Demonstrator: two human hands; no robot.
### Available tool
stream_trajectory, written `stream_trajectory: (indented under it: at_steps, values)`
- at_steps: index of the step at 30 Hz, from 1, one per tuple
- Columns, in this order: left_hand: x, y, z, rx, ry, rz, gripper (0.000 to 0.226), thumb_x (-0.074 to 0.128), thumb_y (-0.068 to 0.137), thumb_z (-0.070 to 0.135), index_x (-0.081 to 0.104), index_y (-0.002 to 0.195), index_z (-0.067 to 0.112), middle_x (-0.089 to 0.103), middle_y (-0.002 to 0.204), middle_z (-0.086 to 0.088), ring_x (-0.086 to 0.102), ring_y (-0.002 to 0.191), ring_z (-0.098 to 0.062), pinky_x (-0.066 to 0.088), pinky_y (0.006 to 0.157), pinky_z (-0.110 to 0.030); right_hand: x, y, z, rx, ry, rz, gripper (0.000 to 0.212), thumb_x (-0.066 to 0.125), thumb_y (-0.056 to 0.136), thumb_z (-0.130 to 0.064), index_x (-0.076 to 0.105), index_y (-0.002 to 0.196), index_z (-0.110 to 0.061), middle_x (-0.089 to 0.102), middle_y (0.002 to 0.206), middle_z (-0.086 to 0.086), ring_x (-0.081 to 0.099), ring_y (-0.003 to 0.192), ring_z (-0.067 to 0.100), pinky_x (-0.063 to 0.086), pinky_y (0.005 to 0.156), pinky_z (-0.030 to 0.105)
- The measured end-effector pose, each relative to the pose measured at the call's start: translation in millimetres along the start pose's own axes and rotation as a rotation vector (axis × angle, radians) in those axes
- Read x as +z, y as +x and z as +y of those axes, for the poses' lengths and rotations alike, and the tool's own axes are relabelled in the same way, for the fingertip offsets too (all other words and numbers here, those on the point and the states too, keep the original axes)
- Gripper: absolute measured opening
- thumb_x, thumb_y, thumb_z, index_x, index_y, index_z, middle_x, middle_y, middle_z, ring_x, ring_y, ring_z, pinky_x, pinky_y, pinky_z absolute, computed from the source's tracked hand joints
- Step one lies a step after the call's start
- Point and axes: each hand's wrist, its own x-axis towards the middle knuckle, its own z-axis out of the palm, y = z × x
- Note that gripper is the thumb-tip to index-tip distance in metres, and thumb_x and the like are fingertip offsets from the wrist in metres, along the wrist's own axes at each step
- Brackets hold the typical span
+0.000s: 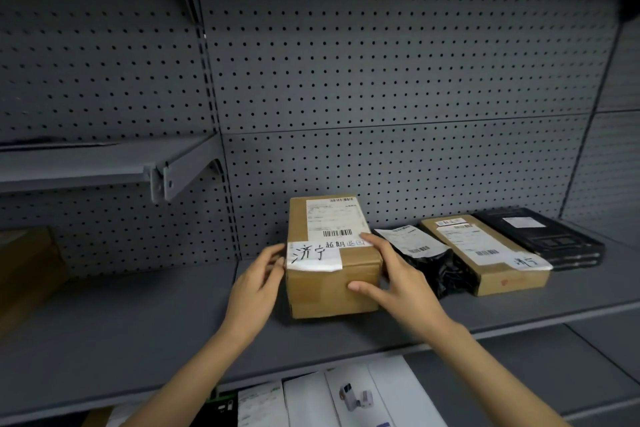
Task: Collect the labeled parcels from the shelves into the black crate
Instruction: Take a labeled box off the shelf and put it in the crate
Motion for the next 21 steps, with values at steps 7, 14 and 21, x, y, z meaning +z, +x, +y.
stream_trajectory:
  at_steps: [7,14,21]
  values:
    - [36.2,28.2,36.4,0.188,0.012,-0.037,0.026,0.051,0.093,0.021,0.055,0.118,0.029,0.063,0.111,0.014,0.057,0.102,-0.001,0.049,0.088,-0.030,-56.5,-19.4,15.4,0.042,-0.150,0.142,0.074,0.056,0.077,-0.066,0.017,0.138,-0.049,0.055,0.100,-0.019,0.058,0.067,0.002,0.044,0.068,0.023]
    - [115.7,38.8,90.1,0.417,0.190,-0.122,0.036,0.058,0.087,0.029,0.050,0.121,0.035,0.060,0.116,0.016,0.057,0.103,-0.009,0.052,0.077,-0.035,-128.4,-67.5,56.1,0.169,-0.238,0.279,0.075,0.052,0.074,-0.068,0.021,0.138,-0.044,0.065,0.093,0.004,0.056,0.081,0.010,0.047,0.073,0.031]
    - [224.5,23.3,153.6,0.653,0.349,-0.181,0.043,0.067,0.080,0.027,0.054,0.121,0.024,0.062,0.115,0.003,0.060,0.101,-0.019,0.049,0.075,-0.032,-210.7,-143.5,97.0,0.343,-0.447,0.388,0.076,0.060,0.080,-0.058,0.025,0.143,-0.032,0.054,0.130,-0.007,0.048,0.114,0.023,0.035,0.091,0.028]
